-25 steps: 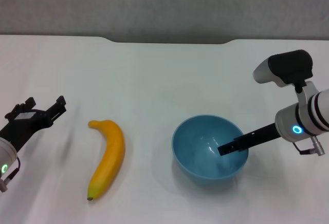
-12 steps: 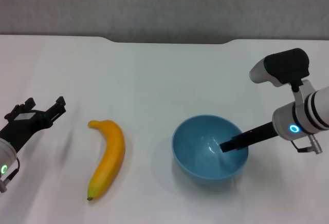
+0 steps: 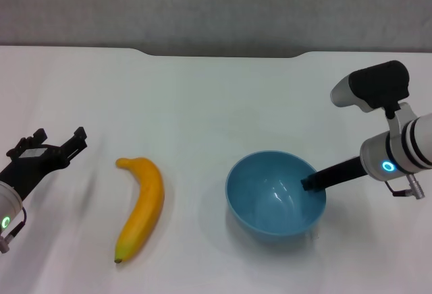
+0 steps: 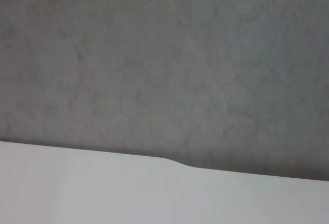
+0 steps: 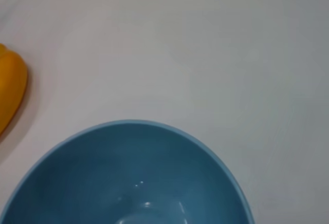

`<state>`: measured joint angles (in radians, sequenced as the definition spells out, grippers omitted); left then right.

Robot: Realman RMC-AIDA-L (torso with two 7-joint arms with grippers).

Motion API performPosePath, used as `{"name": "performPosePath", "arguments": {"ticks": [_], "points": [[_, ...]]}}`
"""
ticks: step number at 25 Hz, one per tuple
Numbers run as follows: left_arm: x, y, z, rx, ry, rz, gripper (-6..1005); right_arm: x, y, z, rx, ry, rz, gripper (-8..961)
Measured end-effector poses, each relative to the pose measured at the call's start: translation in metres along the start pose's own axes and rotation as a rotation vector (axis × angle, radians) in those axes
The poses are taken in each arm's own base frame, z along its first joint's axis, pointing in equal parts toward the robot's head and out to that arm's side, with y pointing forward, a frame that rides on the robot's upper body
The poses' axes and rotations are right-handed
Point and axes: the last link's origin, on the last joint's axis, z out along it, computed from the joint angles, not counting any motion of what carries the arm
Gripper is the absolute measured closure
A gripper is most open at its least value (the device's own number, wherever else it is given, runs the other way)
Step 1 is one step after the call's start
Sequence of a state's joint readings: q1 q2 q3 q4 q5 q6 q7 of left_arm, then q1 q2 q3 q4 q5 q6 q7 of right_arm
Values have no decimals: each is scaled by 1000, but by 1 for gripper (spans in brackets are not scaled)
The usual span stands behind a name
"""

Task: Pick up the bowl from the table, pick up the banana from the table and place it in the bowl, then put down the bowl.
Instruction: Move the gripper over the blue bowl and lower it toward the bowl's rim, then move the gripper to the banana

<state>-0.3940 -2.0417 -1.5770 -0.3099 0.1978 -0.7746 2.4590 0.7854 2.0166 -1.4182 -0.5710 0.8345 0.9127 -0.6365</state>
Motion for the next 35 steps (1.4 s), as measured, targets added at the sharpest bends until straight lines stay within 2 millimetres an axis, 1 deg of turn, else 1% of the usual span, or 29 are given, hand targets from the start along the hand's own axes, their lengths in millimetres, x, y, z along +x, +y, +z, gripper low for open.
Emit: {"name": "performPosePath", "arguments": {"ticks": [7, 13, 16, 18, 22, 27, 30, 35], "points": [[0, 0, 0, -3, -5, 0, 97, 3, -2, 2, 14, -9, 1, 911], [-2, 4, 3, -22, -33, -17, 97, 4, -5, 5, 42, -28, -6, 915], [1, 9, 5, -46, -26, -6, 97, 6, -7, 5, 50, -40, 3, 917], [4, 17, 7, -84, -23, 6, 97, 7, -8, 5, 52, -44, 9, 918], [12, 40, 11, -184, -34, 29, 97, 12, -12, 5, 62, -56, 25, 917], [24, 64, 21, -231, -115, 122, 97, 15, -17, 1, 69, -83, 43, 917], [26, 72, 24, -222, -173, 174, 97, 14, -17, -3, 70, -106, 48, 918], [22, 74, 30, -190, -268, 144, 97, 14, -19, -9, 75, -134, 59, 919]]}}
